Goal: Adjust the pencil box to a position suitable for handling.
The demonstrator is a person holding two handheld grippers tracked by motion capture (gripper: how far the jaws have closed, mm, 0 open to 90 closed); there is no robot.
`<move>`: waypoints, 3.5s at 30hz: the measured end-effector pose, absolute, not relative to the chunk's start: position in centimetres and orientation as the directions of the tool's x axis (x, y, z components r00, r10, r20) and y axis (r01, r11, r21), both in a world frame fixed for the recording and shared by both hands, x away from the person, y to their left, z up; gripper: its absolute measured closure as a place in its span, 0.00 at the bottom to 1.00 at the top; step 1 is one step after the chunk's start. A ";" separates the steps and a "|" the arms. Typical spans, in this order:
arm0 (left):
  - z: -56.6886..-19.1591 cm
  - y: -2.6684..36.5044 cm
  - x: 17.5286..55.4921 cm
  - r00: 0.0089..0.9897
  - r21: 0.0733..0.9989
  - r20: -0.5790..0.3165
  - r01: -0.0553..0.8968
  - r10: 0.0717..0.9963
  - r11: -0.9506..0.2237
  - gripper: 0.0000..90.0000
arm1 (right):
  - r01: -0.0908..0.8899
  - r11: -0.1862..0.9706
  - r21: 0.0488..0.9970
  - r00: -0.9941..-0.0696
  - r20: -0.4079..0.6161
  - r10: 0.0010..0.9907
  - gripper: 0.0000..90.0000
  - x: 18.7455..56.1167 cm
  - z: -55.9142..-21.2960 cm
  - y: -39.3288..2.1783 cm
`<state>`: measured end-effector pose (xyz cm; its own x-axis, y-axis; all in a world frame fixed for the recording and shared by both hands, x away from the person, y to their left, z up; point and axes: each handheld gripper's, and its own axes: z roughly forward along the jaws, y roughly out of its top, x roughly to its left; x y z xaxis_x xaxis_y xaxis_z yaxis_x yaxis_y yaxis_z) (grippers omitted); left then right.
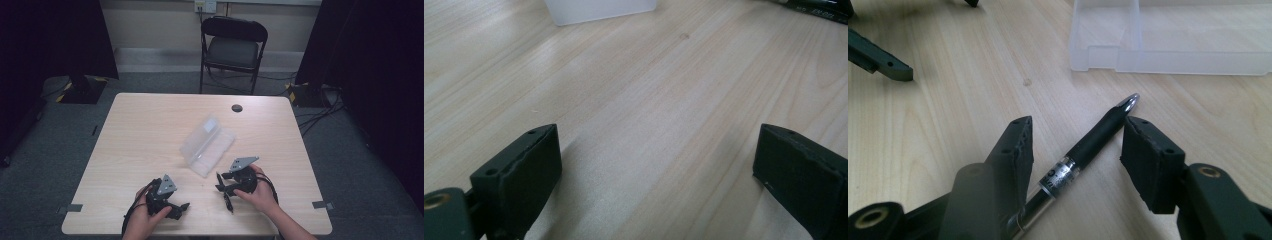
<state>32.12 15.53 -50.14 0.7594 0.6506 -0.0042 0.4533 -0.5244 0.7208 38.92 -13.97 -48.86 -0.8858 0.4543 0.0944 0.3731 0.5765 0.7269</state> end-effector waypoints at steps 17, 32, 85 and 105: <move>-50.1 15.5 32.1 0.760 0.721 -0.004 0.453 0.650 -0.525 0.06 | 0.341 0.597 0.727 -0.896 0.060 0.439 0.65 38.8 -49.2 -14.3; -50.1 15.5 32.1 0.759 0.721 -0.004 0.453 0.651 -0.524 0.06 | 0.355 0.587 0.728 -0.891 0.074 0.448 0.71 39.0 -49.3 -14.6; -50.1 15.5 32.1 0.760 0.720 -0.003 0.453 0.650 -0.526 0.06 | 0.320 0.598 0.735 -0.883 0.003 0.469 0.92 46.1 -48.2 -11.9; -50.1 15.5 32.1 0.760 0.720 -0.003 0.453 0.650 -0.526 0.06 | 0.428 0.538 0.726 -0.827 0.074 0.557 0.78 43.5 -48.9 -17.3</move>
